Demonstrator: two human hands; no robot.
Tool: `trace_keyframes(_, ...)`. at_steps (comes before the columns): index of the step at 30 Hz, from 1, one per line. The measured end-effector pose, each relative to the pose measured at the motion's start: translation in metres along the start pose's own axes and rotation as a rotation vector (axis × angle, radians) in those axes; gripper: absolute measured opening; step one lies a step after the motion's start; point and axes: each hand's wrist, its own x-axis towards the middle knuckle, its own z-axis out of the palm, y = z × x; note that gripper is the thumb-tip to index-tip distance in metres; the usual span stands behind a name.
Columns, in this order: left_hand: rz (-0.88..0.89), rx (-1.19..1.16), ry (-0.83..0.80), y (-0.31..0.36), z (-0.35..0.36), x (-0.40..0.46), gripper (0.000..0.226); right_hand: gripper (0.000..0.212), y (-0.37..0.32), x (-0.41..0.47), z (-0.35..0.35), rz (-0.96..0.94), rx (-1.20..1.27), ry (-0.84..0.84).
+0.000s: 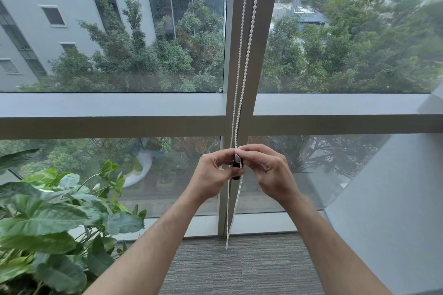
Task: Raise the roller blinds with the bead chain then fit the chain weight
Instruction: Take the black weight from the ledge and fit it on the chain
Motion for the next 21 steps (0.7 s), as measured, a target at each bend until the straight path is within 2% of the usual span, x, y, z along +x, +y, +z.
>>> trace_keyframes(5, 0.018, -0.020, 0.008, 0.0014, -0.0008, -0.0005, 0.038, 0.035, 0.0031, -0.0003, 0.0037, 0.051, 0.096, 0.009)
trace_keyframes(8, 0.011, -0.014, 0.016, 0.0022, -0.0024, -0.0004, 0.043, 0.035, 0.0045, -0.0026, 0.0066, 0.205, 0.340, 0.022)
trace_keyframes(11, 0.010, -0.008, 0.023, 0.0040, -0.0036, -0.0002, 0.046, 0.031, 0.0017, -0.0033, 0.0082, 0.376, 0.549, 0.111)
trace_keyframes(13, 0.010, -0.001, 0.040, 0.0051, -0.0040, 0.0002, 0.048, 0.042, 0.0002, -0.0021, 0.0088, 0.554, 0.610, 0.136)
trace_keyframes(16, 0.007, 0.012, 0.052, 0.0059, -0.0035, -0.0002, 0.047, 0.062, -0.0001, -0.0029, 0.0096, 0.791, 0.689, -0.031)
trace_keyframes(18, 0.014, 0.026, 0.038, 0.0059, -0.0023, -0.0013, 0.044, 0.069, -0.0009, -0.0048, 0.0096, 0.844, 0.755, -0.158)
trace_keyframes(21, 0.015, 0.022, 0.017, 0.0050, -0.0010, -0.0029, 0.043, 0.066, -0.0032, -0.0036, 0.0099, 0.842, 0.790, -0.224)
